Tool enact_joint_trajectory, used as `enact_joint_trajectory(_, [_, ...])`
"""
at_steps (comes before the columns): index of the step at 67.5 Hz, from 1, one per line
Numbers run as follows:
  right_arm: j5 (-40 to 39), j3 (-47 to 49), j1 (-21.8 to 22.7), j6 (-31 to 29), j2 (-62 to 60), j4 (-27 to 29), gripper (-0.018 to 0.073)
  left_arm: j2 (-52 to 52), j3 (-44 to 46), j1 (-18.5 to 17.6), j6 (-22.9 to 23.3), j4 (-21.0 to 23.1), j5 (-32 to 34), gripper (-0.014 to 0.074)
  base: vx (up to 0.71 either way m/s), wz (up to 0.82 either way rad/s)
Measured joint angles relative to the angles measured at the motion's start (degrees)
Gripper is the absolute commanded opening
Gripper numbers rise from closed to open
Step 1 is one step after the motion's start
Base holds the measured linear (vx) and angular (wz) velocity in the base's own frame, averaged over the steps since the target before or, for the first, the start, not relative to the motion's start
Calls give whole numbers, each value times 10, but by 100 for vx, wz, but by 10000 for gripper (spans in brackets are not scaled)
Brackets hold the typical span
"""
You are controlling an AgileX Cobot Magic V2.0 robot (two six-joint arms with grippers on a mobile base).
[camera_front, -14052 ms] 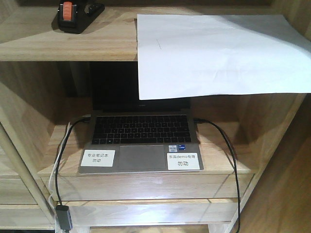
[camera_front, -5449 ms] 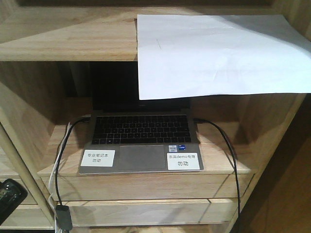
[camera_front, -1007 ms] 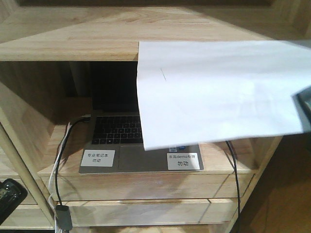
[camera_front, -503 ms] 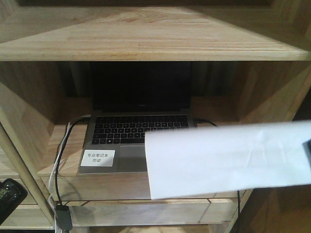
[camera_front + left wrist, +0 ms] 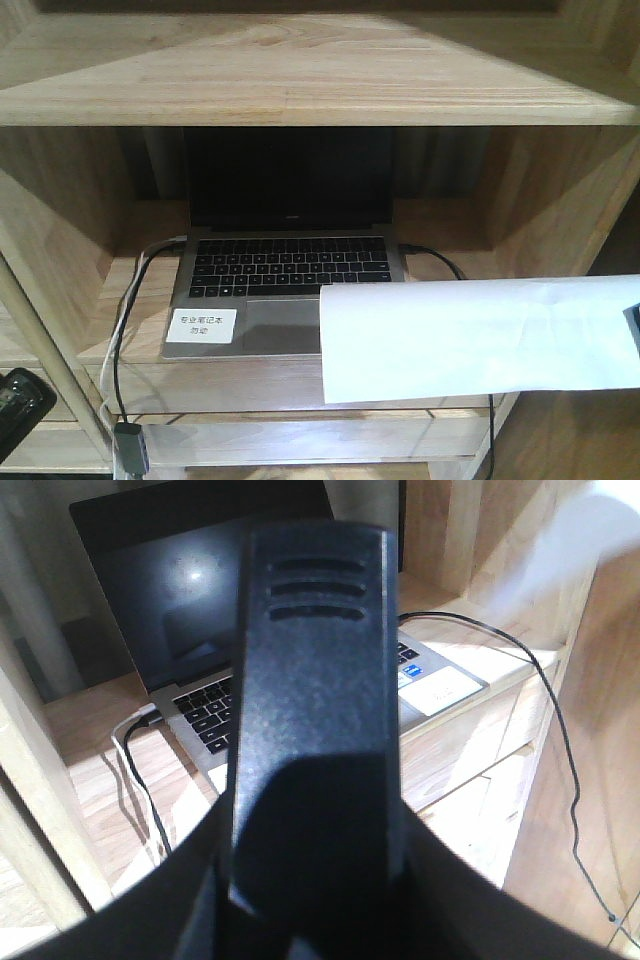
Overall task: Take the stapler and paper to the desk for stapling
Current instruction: 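Drive the base away from the shelf holding stapler and paper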
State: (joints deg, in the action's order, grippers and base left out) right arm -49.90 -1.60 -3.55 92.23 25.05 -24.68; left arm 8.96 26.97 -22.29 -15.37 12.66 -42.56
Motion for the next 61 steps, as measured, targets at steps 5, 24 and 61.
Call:
enact_joint_trajectory(5, [0, 0, 0, 0, 0, 0, -8, 0, 0, 0, 0, 0, 0, -7, 0, 0])
enact_joint_trajectory(24, [0, 0, 0, 0, 0, 0, -8, 0, 0, 0, 0, 0, 0, -7, 0, 0])
enact_joint_trajectory(61, [0, 0, 0, 0, 0, 0, -8, 0, 0, 0, 0, 0, 0, -7, 0, 0])
